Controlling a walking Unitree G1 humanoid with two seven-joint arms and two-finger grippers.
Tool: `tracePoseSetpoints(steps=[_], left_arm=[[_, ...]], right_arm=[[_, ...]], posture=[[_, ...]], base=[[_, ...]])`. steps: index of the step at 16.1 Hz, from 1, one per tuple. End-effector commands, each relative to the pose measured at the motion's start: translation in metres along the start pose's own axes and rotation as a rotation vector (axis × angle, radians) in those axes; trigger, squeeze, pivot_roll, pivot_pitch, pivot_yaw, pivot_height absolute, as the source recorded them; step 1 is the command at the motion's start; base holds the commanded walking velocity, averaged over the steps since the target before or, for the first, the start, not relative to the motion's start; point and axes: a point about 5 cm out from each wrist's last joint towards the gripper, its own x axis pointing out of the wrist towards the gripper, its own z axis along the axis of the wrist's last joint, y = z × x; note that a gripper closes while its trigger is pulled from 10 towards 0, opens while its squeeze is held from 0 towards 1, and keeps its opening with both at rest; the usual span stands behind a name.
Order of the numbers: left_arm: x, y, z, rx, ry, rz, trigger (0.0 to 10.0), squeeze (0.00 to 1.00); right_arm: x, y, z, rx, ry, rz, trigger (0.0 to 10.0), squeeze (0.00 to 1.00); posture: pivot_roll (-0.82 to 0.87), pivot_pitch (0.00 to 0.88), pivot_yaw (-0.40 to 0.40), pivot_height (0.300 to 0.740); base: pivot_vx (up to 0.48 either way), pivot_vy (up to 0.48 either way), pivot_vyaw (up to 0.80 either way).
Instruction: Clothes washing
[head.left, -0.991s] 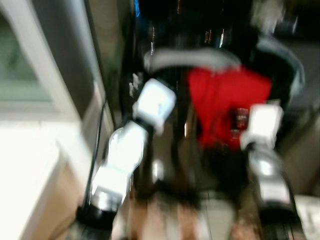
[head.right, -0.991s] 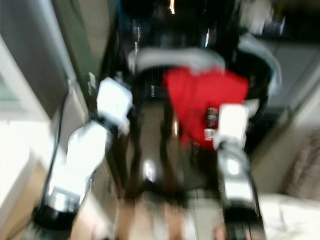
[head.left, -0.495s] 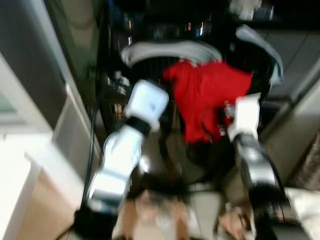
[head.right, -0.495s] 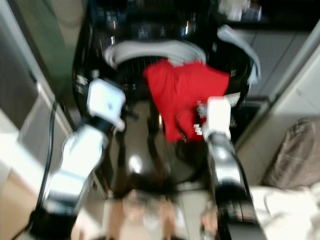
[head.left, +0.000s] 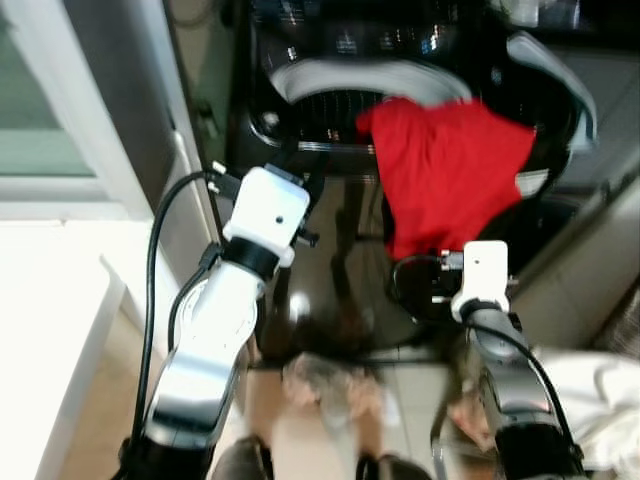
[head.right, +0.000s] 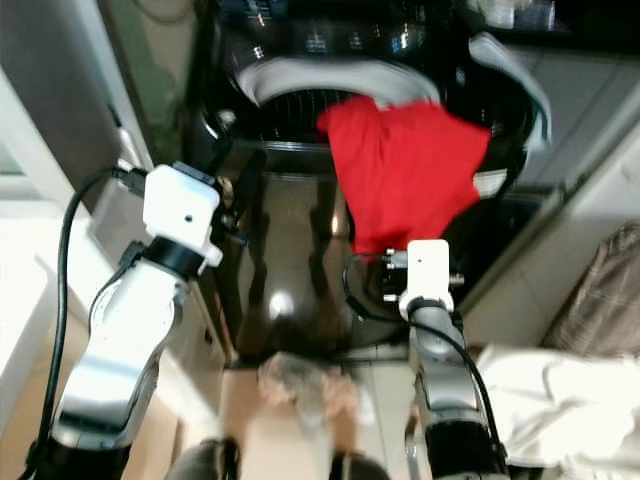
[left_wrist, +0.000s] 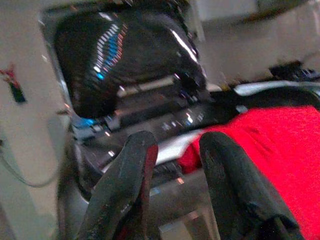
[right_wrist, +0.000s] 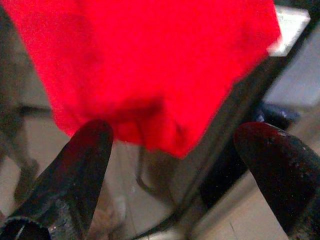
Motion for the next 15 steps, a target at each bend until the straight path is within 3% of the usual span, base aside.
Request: tracePoseSetpoints(steps=[1,3,7,12,15], left_arm=[[-0.006,-0.004,0.005,-0.006,-0.002,-0.024,10.0,0.0],[-0.016,-0.008,0.009,-0.013,0.019,-0.055,10.0,0.0],[-0.031,-0.005,0.015,-0.009,0.062,-0.064,10.0,0.0],[-0.041,-0.004,0.02,-0.01,0.107,-0.051,10.0,0.0],[-0.047,-0.002,0.024,-0.008,0.113,-0.037,10.0,0.0]], right_arm=[[0.001,-0.007,-0.011,-0.03,0.026,-0.048,10.0,0.0],[0.004,-0.009,-0.019,-0.04,0.042,-0.091,10.0,0.0],[0.024,-0.003,-0.014,-0.045,0.047,-0.095,10.0,0.0],[0.046,0.012,-0.001,-0.075,0.043,-0.081,10.0,0.0],[0.052,0.01,0.01,-0.093,-0.001,-0.109,10.0,0.0]], posture=[[0.07,0.277,0.006,0.736],[0.11,0.304,0.033,0.736],[0.17,0.318,0.062,0.736],[0.22,0.338,0.07,0.736],[0.24,0.355,0.079,0.736]], base=[[0.0,0.0,0.0],[0.0,0.0,0.0],[0.0,0.0,0.0],[0.0,0.0,0.0],[0.0,0.0,0.0]])
